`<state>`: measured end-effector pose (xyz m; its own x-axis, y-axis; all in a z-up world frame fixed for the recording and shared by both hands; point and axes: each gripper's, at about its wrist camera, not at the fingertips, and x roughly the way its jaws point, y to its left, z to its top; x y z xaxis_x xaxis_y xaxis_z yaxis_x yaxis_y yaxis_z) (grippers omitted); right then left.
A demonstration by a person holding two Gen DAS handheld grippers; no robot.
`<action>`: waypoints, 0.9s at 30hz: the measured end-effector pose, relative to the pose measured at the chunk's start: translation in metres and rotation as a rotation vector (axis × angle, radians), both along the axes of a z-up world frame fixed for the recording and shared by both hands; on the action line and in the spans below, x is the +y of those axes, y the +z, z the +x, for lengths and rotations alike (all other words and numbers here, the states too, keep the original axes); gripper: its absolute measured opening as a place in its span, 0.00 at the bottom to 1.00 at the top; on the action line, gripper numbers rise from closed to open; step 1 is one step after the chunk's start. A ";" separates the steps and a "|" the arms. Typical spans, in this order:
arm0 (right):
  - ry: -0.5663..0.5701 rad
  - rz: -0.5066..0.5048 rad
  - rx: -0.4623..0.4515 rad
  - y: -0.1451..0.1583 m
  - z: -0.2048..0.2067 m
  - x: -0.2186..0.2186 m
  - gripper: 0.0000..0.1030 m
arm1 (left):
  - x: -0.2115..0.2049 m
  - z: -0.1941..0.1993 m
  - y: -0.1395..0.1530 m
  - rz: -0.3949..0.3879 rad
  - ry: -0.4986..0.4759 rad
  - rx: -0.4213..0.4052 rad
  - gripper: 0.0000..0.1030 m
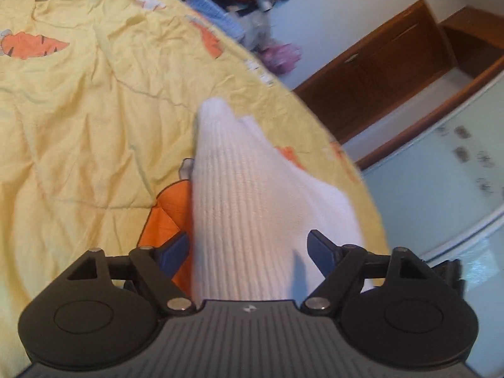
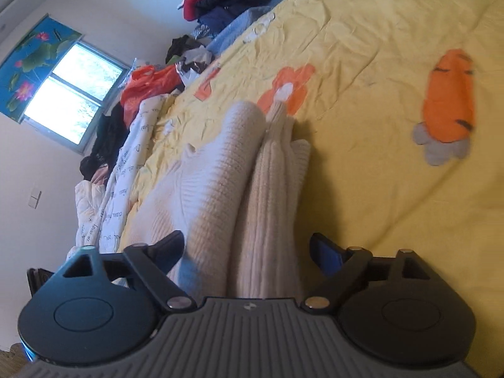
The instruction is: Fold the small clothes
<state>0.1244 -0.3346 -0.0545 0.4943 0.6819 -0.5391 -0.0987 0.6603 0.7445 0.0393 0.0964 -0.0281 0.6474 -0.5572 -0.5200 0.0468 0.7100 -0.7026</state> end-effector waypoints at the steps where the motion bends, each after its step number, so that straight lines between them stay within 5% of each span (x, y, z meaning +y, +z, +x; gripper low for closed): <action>1: 0.000 0.003 -0.017 0.005 -0.008 -0.006 0.99 | 0.003 -0.008 -0.001 -0.009 -0.008 -0.004 0.88; 6: 0.057 -0.069 -0.019 0.006 -0.039 -0.010 1.00 | -0.018 -0.024 -0.023 -0.005 -0.124 0.048 0.88; 9: 0.133 -0.069 0.000 -0.002 -0.042 0.013 0.88 | -0.038 -0.028 -0.031 0.040 -0.131 0.015 0.87; 10: 0.145 -0.067 0.006 -0.005 -0.042 0.021 0.70 | -0.042 -0.026 -0.030 0.061 -0.125 0.021 0.70; 13: 0.175 -0.130 -0.052 -0.003 -0.044 0.039 0.65 | -0.048 -0.020 -0.021 0.120 -0.122 0.043 0.38; 16: 0.200 -0.137 -0.089 0.015 -0.052 0.037 0.55 | -0.052 -0.037 0.007 0.178 -0.152 -0.027 0.32; 19: 0.250 -0.109 -0.157 0.040 -0.077 0.032 0.54 | -0.047 -0.063 0.024 0.171 -0.207 -0.065 0.31; 22: 0.277 -0.121 -0.144 0.033 -0.099 0.029 0.54 | -0.057 -0.079 0.001 0.257 -0.242 -0.019 0.36; 24: 0.266 -0.175 -0.094 0.009 -0.104 0.032 0.57 | -0.059 -0.087 -0.016 0.297 -0.231 -0.013 0.49; 25: 0.240 -0.151 -0.091 -0.002 -0.108 0.030 0.67 | -0.056 -0.089 -0.015 0.287 -0.217 -0.014 0.56; 27: 0.193 -0.092 -0.057 -0.004 -0.110 0.021 0.70 | -0.047 -0.093 -0.003 0.292 -0.193 -0.008 0.71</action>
<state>0.0145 -0.3134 -0.0588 0.3910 0.7161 -0.5782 -0.2702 0.6898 0.6717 -0.0538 0.0499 -0.0307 0.5490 -0.4983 -0.6710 0.2047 0.8586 -0.4701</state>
